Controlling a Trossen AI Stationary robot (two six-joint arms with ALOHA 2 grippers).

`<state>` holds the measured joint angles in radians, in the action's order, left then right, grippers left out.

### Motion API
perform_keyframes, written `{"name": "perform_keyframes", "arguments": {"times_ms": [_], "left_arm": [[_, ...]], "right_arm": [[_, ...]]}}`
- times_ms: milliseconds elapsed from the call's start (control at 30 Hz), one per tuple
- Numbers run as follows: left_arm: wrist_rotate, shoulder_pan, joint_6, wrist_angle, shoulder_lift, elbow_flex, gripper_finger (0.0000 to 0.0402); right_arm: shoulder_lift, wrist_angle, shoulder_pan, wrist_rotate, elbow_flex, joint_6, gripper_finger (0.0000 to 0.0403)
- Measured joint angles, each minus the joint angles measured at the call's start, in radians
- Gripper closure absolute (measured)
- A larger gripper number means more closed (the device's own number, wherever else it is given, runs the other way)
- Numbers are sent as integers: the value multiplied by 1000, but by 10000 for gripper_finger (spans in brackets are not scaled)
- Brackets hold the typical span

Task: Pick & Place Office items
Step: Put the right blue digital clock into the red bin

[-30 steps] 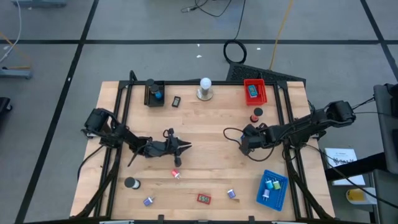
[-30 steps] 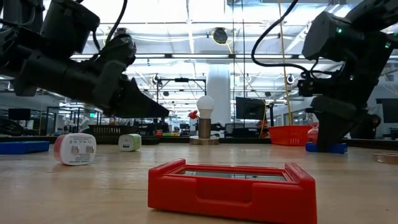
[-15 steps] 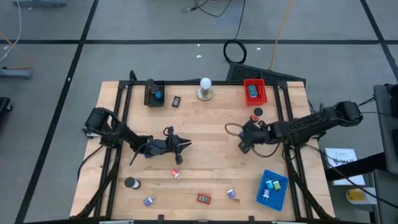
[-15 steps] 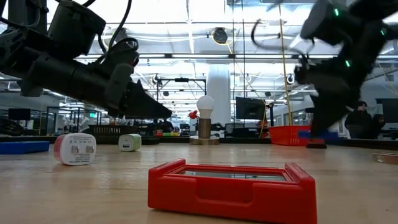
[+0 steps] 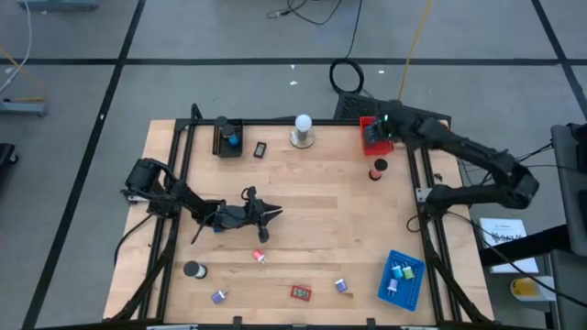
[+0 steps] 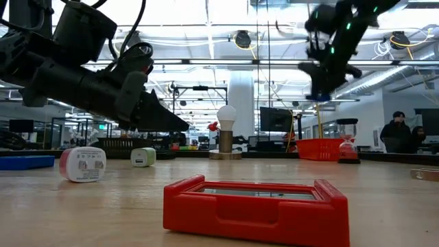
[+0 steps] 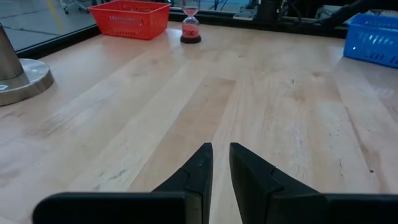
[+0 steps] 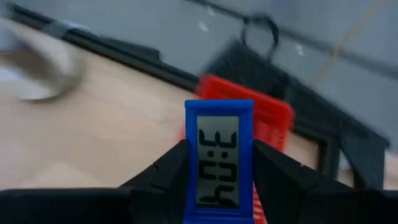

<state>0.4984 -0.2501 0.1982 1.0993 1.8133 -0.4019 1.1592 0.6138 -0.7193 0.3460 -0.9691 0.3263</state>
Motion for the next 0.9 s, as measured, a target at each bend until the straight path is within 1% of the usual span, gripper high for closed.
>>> {"name": "perform_keyframes", "arguments": {"times_ms": [67,167,267,333,433,567,700,833,900], "left_arm": [[0,0,0,-6,0,0,339],[0,0,0,-13,0,0,339],[0,0,0,-13,0,0,339],[0,0,0,-16,0,0,339],[0,0,4,-19,0,0,339],[0,0,7,-26,0,0,339],[0,0,7,-27,0,0,339],[1,0,7,-26,0,0,339],[1,0,8,-26,0,0,339]], "right_arm": [[49,1,-97,-73,4,-10,259],[138,-26,-166,-155,13,-26,260],[213,-66,-189,-167,15,-43,260],[252,-110,-201,-167,14,-43,259],[296,-129,-223,-165,14,-43,259],[331,-102,-251,-167,14,-40,261],[329,-86,-251,-170,14,-16,257],[317,-63,-240,-237,14,64,255],[319,-44,-229,-244,14,101,256]]}}
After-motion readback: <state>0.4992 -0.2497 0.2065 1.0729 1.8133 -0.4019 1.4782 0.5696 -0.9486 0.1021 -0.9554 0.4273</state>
